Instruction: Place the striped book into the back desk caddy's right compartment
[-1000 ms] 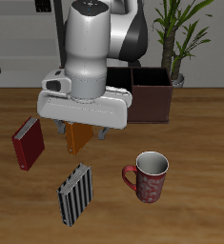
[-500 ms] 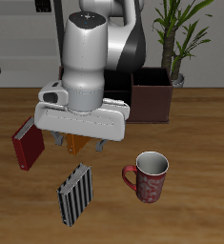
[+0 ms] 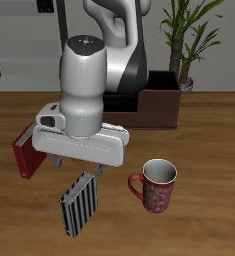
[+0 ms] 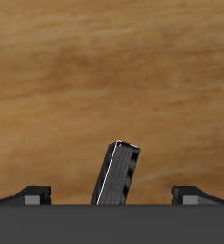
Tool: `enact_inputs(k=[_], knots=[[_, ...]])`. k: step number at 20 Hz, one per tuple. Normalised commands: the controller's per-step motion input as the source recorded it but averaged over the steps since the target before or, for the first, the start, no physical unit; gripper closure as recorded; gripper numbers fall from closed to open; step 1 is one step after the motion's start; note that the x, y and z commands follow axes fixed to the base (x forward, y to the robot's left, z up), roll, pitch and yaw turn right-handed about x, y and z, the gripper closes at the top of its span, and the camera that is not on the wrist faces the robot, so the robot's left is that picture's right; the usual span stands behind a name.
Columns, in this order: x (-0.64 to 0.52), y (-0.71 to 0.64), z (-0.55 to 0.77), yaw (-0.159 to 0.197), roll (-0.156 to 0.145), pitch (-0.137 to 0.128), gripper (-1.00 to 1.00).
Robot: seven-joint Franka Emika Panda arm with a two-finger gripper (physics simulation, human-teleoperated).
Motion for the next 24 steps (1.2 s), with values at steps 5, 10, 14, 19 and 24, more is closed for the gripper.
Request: enact_inputs(k=[5, 10, 14, 19, 24], knots=[[0.01, -0.15, -0.29, -0.038, -0.01, 0.012, -1.0], [0.01, -0.12, -0.24, -0.027, -0.018, 0.033, -1.0], [-0.02, -0.08, -0.22, -0.007, -0.014, 0.028, -1.0], [0.0, 0.01, -0.44, -0.048, 0.007, 0.072, -1.0], [0.02, -0.06, -0.33, -0.027, -0.011, 0.055, 1.0]])
